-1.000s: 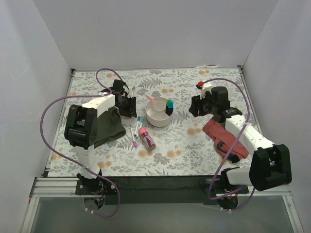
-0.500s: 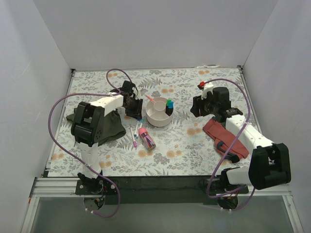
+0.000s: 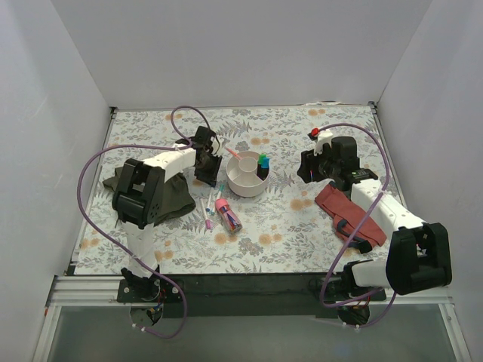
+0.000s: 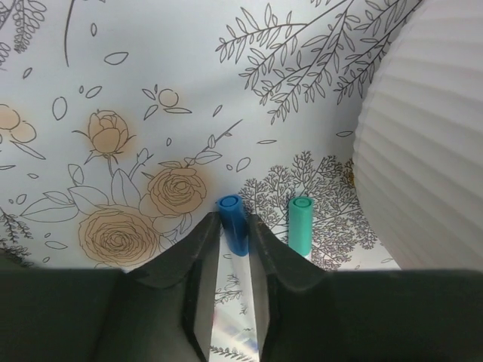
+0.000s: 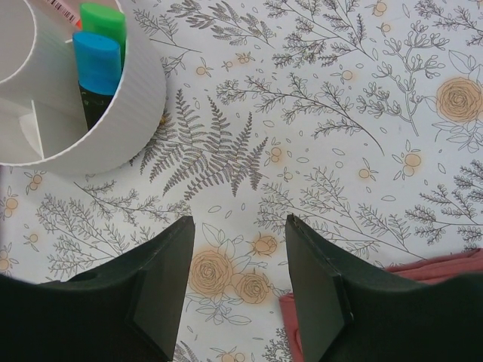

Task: Sort the stationery into containers
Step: Pick up the pen from the center of the board.

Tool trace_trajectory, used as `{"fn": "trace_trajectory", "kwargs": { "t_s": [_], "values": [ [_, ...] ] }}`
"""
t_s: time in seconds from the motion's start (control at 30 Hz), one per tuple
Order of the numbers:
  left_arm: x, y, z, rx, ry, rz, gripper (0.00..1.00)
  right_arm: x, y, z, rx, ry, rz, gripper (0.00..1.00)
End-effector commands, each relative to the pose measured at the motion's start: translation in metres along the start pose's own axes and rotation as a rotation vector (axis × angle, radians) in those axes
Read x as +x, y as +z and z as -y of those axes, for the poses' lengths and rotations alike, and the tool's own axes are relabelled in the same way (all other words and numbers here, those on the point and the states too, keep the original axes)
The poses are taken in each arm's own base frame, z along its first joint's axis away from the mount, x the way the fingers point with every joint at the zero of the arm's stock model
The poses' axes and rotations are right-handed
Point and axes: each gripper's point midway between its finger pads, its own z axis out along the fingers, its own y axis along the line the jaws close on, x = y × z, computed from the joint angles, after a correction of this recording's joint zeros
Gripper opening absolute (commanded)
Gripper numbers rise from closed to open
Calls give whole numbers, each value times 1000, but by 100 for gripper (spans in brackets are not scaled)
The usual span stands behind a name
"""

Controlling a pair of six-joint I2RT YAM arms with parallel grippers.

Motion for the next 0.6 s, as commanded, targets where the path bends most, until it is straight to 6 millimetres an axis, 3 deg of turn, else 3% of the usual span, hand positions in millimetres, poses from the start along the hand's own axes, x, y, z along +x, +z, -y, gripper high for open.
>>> {"fn": "trace_trajectory", "kwargs": {
  "t_s": [0.0,0.1,0.2,0.3,0.4,0.47,0.57],
  "values": [
    [42,20,-7,-42,46,-149,17,-16,-6,4,17,-42,50,60],
    [36,22,2,1,50,-152,0,-16,-9,5,23,-43,49,60],
    [17,6,5,-2,52,-102,0,-15,-12,4,26,-45,51,60],
    [-13,-33,17,53,34,10,0,-12,-17,4,34,-49,53,60],
    [-57,-78,31,108,29,193,0,-8,-21,4,42,-50,52,60],
    [-98,-119,39,125,45,375,0,-5,-22,4,46,-53,47,60],
    [-140,-170,54,171,71,576,0,-3,-25,4,47,-59,41,60]
  ]
}}
